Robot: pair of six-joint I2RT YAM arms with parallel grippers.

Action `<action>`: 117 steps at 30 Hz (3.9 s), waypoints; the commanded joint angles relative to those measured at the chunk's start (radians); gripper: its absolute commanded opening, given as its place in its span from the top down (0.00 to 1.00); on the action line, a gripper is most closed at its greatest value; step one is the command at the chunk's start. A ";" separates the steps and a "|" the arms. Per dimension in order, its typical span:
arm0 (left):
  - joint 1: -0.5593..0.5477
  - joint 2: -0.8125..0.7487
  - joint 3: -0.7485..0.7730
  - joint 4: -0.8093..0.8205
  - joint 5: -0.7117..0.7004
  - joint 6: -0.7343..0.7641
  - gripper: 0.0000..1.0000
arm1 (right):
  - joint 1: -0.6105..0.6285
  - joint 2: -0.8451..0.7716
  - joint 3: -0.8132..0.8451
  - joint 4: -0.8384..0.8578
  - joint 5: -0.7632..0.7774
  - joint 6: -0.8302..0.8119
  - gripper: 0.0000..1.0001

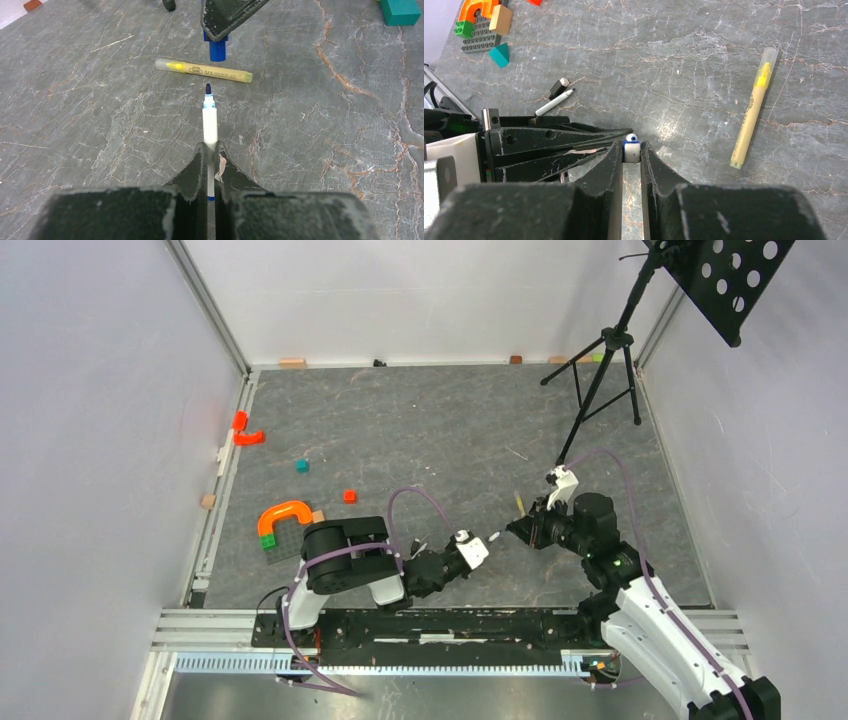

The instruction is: Insert the pens into the pen caps

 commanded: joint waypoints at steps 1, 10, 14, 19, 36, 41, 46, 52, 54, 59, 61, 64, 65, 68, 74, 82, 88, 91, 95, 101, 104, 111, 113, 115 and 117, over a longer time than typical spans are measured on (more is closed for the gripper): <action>0.005 -0.003 0.011 0.080 0.016 -0.019 0.98 | -0.001 0.014 -0.022 0.089 -0.003 0.023 1.00; 0.005 0.013 0.020 0.080 0.017 -0.023 0.98 | -0.003 0.054 -0.038 0.152 -0.002 0.039 1.00; 0.008 0.015 0.018 0.080 0.016 -0.024 0.98 | -0.002 0.061 -0.048 0.165 -0.004 0.041 1.00; 0.010 0.015 0.017 0.081 0.017 -0.028 0.98 | -0.001 0.068 -0.061 0.169 -0.005 0.041 1.00; 0.015 0.025 0.021 0.081 0.018 -0.036 0.98 | -0.002 0.064 -0.071 0.191 -0.026 0.058 1.00; 0.015 0.024 0.021 0.080 0.019 -0.039 0.98 | -0.001 0.064 -0.074 0.198 -0.033 0.064 1.00; 0.016 0.025 0.024 0.080 0.020 -0.038 0.98 | -0.002 0.073 -0.094 0.203 -0.054 0.070 1.00; 0.017 0.028 0.026 0.080 0.020 -0.037 0.98 | -0.003 0.074 -0.112 0.237 -0.057 0.077 1.00; 0.017 0.030 0.028 0.081 0.021 -0.037 0.98 | -0.001 0.076 -0.117 0.248 -0.062 0.082 1.00; 0.017 0.036 0.033 0.081 0.017 -0.038 0.98 | -0.001 0.082 -0.122 0.263 -0.082 0.093 1.00; 0.018 0.038 0.036 0.080 0.018 -0.038 0.98 | -0.001 0.088 -0.120 0.254 -0.087 0.086 1.00; 0.018 0.038 0.041 0.080 0.018 -0.037 0.98 | 0.002 0.104 -0.113 0.228 -0.098 0.049 1.00; 0.020 0.039 0.041 0.080 0.020 -0.038 0.98 | 0.005 0.109 -0.109 0.214 -0.094 0.036 1.00; 0.022 0.040 0.045 0.081 0.024 -0.036 0.98 | 0.015 0.127 -0.109 0.189 -0.098 0.012 1.00; 0.029 0.053 0.058 0.080 0.028 -0.042 0.98 | 0.077 0.159 -0.124 0.203 -0.075 0.001 1.00; 0.031 0.072 0.075 0.080 0.033 -0.048 0.98 | 0.170 0.182 -0.085 0.193 -0.013 0.000 1.00; 0.035 0.072 0.068 0.080 0.029 -0.053 0.98 | 0.216 0.211 -0.130 0.255 0.012 0.026 1.00; 0.038 0.069 0.063 0.080 0.030 -0.054 0.98 | 0.219 0.226 -0.173 0.295 0.018 0.039 1.00; 0.041 0.072 0.064 0.080 0.030 -0.055 0.98 | 0.218 0.254 -0.230 0.367 0.003 0.068 1.00; 0.044 0.076 0.068 0.081 0.035 -0.056 0.98 | 0.218 0.285 -0.282 0.444 -0.020 0.097 1.00; 0.046 0.080 0.072 0.080 0.031 -0.056 0.98 | 0.220 0.288 -0.303 0.474 -0.030 0.114 1.00; 0.056 0.077 0.084 0.080 0.016 -0.076 0.98 | 0.226 0.300 -0.393 0.538 -0.040 0.158 1.00; 0.061 0.075 0.086 0.080 0.017 -0.076 0.98 | 0.229 0.307 -0.407 0.540 -0.029 0.161 1.00; 0.061 0.076 0.089 0.080 0.019 -0.075 0.98 | 0.235 0.323 -0.417 0.560 -0.027 0.171 1.00; 0.061 0.078 0.095 0.080 0.019 -0.078 0.98 | 0.246 0.347 -0.425 0.582 -0.014 0.189 1.00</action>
